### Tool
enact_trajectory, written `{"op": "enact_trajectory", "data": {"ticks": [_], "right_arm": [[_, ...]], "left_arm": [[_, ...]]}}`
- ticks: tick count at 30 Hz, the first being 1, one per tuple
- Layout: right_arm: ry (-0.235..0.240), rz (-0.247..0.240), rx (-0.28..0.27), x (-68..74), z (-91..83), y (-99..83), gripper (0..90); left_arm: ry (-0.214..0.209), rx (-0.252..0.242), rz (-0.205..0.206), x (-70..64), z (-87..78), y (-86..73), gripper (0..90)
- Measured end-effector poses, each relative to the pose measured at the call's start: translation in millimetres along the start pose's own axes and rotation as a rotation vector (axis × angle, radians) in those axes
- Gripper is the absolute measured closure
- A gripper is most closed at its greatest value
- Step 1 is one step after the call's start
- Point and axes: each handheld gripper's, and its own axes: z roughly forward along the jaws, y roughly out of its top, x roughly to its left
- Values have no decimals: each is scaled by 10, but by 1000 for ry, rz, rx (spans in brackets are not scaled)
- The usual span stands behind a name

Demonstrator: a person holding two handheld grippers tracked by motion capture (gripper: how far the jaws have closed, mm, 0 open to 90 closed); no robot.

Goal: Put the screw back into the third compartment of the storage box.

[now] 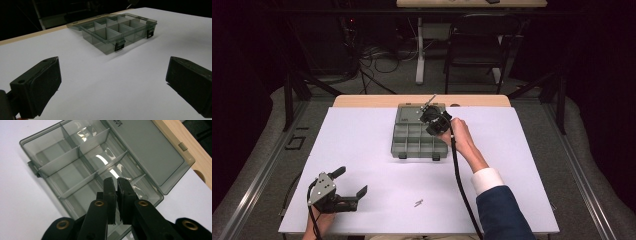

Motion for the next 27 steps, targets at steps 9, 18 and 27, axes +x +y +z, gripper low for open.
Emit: {"op": "enact_trajectory", "data": {"ticks": [9,18,27], "right_arm": [[-24,7,37,-20,186,56,861],[-44,21,62,-40,334,63,860],[-45,49,62,-66,381,58,729]], "left_arm": [[-3,0,-2,-2,9,-3,0],[-5,4,-1,-5,11,-1,0],[-5,5,-2,-1,10,-2,0]]}}
